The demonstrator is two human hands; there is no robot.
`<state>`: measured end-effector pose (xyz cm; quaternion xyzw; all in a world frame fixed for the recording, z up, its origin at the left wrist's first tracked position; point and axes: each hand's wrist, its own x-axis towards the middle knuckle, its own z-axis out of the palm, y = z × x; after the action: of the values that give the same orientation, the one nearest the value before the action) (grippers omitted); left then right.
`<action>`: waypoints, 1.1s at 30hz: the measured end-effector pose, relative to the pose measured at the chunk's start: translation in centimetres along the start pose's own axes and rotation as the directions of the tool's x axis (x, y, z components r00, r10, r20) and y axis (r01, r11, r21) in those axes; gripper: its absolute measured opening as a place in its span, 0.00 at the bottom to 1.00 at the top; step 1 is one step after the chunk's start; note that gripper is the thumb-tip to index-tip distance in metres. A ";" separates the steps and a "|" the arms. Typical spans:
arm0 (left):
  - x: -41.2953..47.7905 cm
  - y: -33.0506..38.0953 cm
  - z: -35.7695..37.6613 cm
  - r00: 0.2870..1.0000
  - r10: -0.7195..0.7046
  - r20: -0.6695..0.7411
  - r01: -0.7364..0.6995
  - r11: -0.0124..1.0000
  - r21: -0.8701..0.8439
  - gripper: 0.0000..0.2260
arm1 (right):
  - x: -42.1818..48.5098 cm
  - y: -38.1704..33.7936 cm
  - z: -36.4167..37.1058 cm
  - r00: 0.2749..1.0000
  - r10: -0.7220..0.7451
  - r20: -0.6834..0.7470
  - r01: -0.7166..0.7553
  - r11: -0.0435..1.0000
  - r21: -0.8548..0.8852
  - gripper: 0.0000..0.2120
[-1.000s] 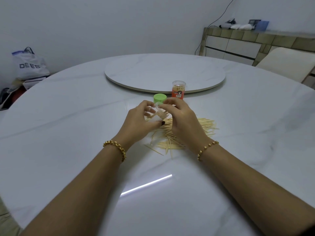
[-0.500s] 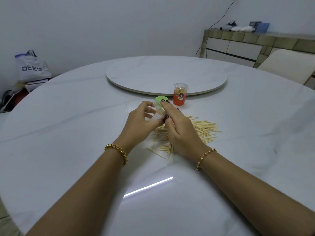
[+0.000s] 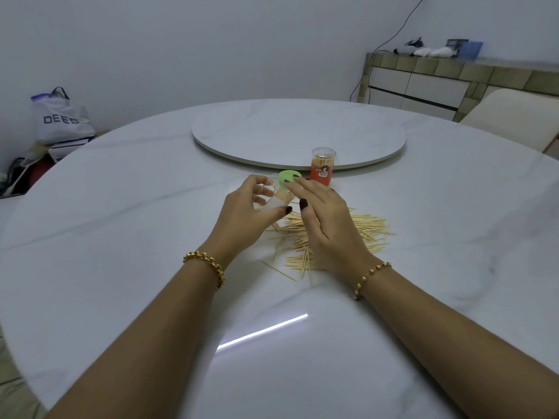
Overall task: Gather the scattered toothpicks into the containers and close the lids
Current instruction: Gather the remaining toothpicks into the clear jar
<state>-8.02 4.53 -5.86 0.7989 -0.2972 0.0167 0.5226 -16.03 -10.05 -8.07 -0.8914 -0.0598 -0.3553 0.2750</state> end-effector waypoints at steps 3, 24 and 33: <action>0.0 0.1 -0.1 1.000 0.005 0.018 -0.005 1.000 0.016 0.23 | 0.0 0.4 0.1 0.996 0.087 0.006 -0.086 0.995 -0.052 0.24; 0.2 -0.5 -0.4 0.992 0.062 0.106 -0.074 0.991 0.111 0.25 | 0.7 -0.2 -1.4 0.945 0.280 0.172 -0.320 0.900 0.295 0.18; 0.3 -1.0 -0.9 0.997 0.007 0.079 -0.015 0.994 0.108 0.24 | 0.9 2.1 -2.5 0.954 0.294 0.064 -0.300 0.945 0.132 0.11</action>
<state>-7.00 5.44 -6.20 0.8245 -0.3205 0.0041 0.4664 -16.24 -13.25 -6.97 -0.8762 0.0441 -0.2853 0.3860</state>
